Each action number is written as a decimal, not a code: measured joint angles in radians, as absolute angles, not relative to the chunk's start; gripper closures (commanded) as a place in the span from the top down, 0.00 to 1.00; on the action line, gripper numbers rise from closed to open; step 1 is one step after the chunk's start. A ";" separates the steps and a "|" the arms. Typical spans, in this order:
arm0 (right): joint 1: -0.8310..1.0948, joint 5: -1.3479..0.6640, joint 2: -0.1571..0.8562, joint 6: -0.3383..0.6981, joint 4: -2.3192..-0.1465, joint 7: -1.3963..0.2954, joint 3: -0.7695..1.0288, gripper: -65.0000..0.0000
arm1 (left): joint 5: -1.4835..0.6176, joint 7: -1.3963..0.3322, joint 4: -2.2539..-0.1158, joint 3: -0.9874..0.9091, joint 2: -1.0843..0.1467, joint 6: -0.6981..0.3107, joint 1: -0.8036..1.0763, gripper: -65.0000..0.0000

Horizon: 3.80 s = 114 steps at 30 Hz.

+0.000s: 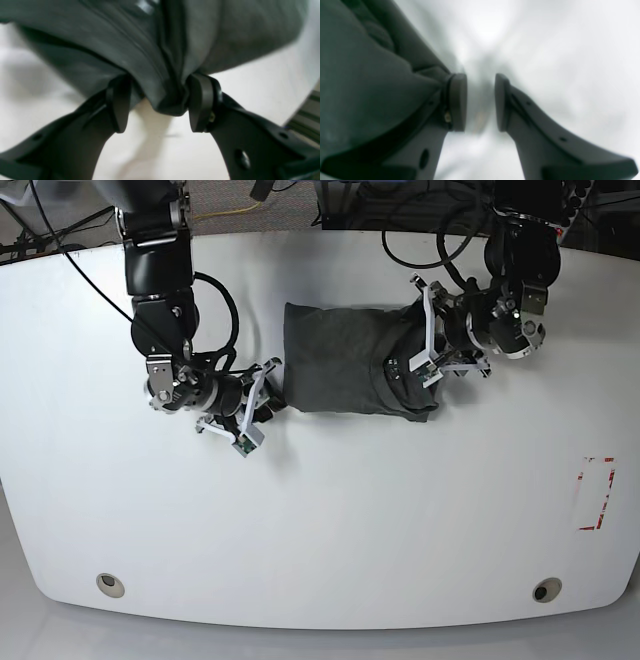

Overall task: Fold the T-shirt properly
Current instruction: 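Press and tuck the folded bundle into a square with both grippers, then push the folded bundle edges square with both grippers, then grasp the folded shirt with the left gripper and carry it off the table edge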

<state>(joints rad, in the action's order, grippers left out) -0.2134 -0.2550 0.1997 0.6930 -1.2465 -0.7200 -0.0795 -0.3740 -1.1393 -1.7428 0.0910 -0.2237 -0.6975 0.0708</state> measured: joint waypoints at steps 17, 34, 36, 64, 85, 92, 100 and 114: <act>0.034 -0.243 0.233 0.700 -1.604 -0.826 -0.079 0.29 | -0.378 -1.151 -1.895 0.025 -0.334 -0.697 -0.027 0.50; -0.198 -0.239 0.228 0.697 -1.530 -0.859 -0.080 0.29 | -0.375 -1.188 -1.951 -0.034 -0.307 -0.697 0.267 0.50; -0.218 -0.255 0.218 0.697 -1.530 -0.892 -0.081 0.29 | -0.382 -1.182 -1.951 -0.029 -0.288 -0.698 0.271 0.50; -0.117 -0.189 0.192 0.696 -1.419 -0.805 -0.056 0.29 | -0.362 -1.108 -1.709 -0.031 -0.184 -0.697 0.096 0.50; 0.125 -0.195 0.155 0.698 -1.651 -0.803 -0.205 0.29 | -0.368 -1.099 -1.586 -0.039 -0.301 -0.697 -0.134 0.50; 0.146 -0.188 0.097 0.697 -1.654 -0.805 -0.255 0.29 | -0.374 -1.105 -1.710 -0.039 -0.376 -0.697 -0.134 0.51; 0.143 -0.190 0.114 0.696 -1.718 -0.868 -0.245 0.29 | -0.376 -1.193 -1.895 -0.036 -0.343 -0.697 -0.066 0.51; 0.092 -0.562 0.277 0.697 -1.704 -0.867 -0.031 0.29 | -0.363 -1.134 -1.912 -0.033 -0.057 -0.405 0.046 0.79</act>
